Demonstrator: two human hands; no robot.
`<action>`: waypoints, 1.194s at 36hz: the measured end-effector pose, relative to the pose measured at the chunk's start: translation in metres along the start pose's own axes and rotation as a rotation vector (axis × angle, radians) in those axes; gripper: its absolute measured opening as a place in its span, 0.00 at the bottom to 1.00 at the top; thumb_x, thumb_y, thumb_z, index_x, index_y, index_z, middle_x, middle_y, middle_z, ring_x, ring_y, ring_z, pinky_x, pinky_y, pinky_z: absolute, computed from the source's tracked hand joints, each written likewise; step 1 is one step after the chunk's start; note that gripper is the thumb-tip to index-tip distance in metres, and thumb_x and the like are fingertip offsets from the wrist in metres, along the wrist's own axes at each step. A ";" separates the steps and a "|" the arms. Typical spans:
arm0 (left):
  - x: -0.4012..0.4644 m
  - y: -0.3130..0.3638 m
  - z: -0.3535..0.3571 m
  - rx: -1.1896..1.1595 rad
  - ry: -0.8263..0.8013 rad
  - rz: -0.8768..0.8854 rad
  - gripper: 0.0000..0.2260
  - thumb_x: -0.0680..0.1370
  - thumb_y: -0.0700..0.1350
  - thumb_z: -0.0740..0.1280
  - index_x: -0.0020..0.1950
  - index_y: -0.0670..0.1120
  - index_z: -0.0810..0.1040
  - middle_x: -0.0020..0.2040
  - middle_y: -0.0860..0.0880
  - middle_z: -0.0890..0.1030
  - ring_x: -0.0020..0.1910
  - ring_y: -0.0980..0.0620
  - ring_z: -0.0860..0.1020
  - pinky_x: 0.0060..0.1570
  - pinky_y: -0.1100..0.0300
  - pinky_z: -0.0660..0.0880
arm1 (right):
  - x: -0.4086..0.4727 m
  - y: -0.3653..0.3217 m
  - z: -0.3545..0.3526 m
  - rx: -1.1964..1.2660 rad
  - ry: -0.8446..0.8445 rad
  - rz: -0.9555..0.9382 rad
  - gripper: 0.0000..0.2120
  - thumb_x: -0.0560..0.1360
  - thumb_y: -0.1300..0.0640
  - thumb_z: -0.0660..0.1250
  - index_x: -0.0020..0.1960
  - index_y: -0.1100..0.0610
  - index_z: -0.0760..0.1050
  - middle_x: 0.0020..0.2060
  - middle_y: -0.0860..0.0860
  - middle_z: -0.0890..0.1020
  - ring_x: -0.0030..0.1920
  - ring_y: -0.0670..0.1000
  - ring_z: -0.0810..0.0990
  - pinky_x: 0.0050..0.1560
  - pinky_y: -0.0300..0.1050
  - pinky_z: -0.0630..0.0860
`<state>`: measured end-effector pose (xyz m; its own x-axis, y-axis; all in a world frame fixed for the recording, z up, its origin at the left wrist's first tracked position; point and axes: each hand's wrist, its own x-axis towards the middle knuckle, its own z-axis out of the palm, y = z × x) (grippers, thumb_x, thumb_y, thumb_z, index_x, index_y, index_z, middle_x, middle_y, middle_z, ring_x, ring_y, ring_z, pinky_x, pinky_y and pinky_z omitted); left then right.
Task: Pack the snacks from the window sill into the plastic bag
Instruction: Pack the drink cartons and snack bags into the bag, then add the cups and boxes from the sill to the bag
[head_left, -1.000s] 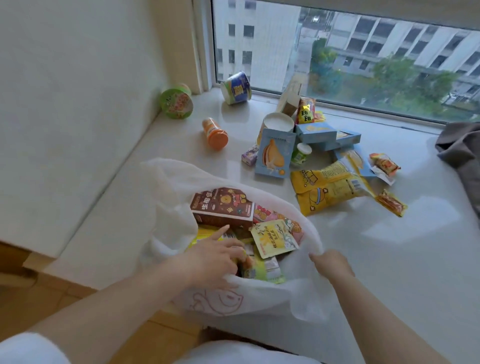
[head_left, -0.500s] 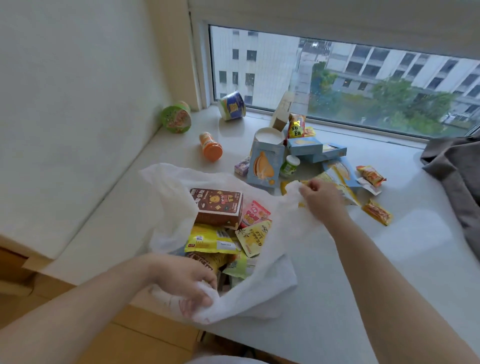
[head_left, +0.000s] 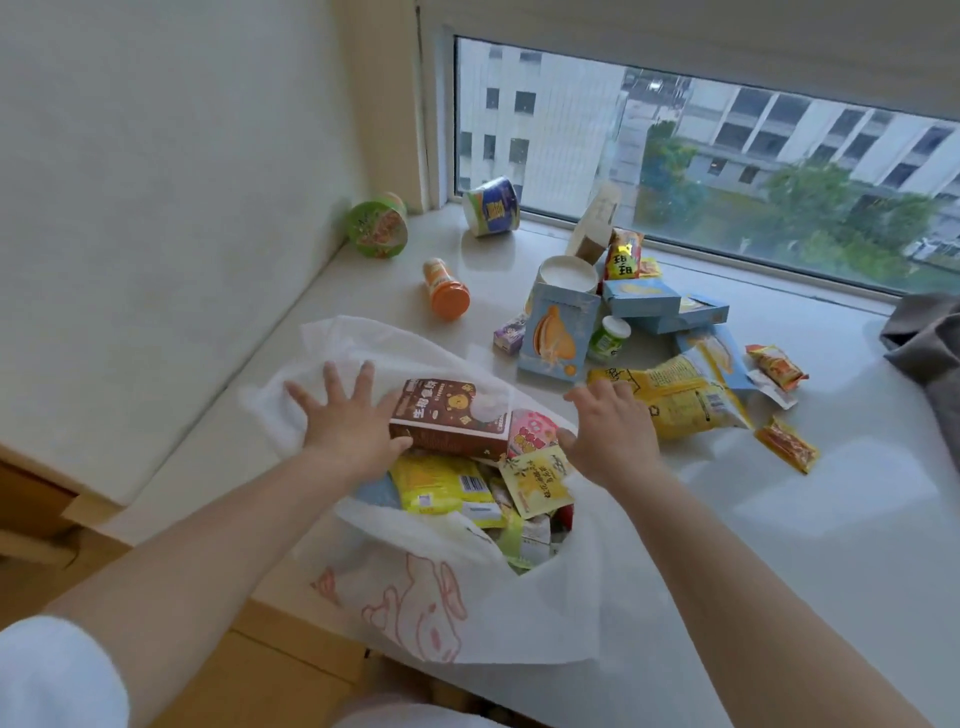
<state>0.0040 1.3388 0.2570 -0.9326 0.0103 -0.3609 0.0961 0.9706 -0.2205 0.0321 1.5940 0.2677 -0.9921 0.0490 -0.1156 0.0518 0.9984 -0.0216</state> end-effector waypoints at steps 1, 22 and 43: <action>0.008 -0.009 0.004 -0.023 -0.096 -0.032 0.31 0.77 0.67 0.52 0.77 0.57 0.52 0.78 0.46 0.48 0.75 0.34 0.47 0.65 0.27 0.47 | 0.006 -0.006 0.001 0.005 -0.019 -0.017 0.24 0.76 0.44 0.61 0.70 0.51 0.65 0.65 0.52 0.70 0.66 0.55 0.65 0.64 0.50 0.66; 0.310 -0.091 -0.074 -0.245 -0.079 0.104 0.20 0.77 0.57 0.60 0.65 0.48 0.73 0.63 0.45 0.73 0.60 0.45 0.73 0.51 0.56 0.70 | 0.278 -0.157 0.029 0.161 -0.238 0.071 0.23 0.76 0.50 0.62 0.69 0.55 0.66 0.63 0.54 0.71 0.64 0.56 0.68 0.60 0.52 0.69; 0.646 -0.123 -0.091 -0.376 -0.031 0.273 0.54 0.65 0.65 0.72 0.77 0.55 0.38 0.78 0.44 0.40 0.77 0.42 0.40 0.74 0.46 0.46 | 0.511 -0.173 0.151 0.129 -0.221 0.319 0.31 0.71 0.37 0.66 0.63 0.56 0.63 0.58 0.54 0.71 0.55 0.60 0.77 0.43 0.48 0.65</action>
<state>-0.6418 1.2484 0.1337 -0.8794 0.2758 -0.3881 0.1984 0.9533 0.2279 -0.4667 1.4417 0.0622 -0.8762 0.3343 -0.3472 0.3806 0.9219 -0.0728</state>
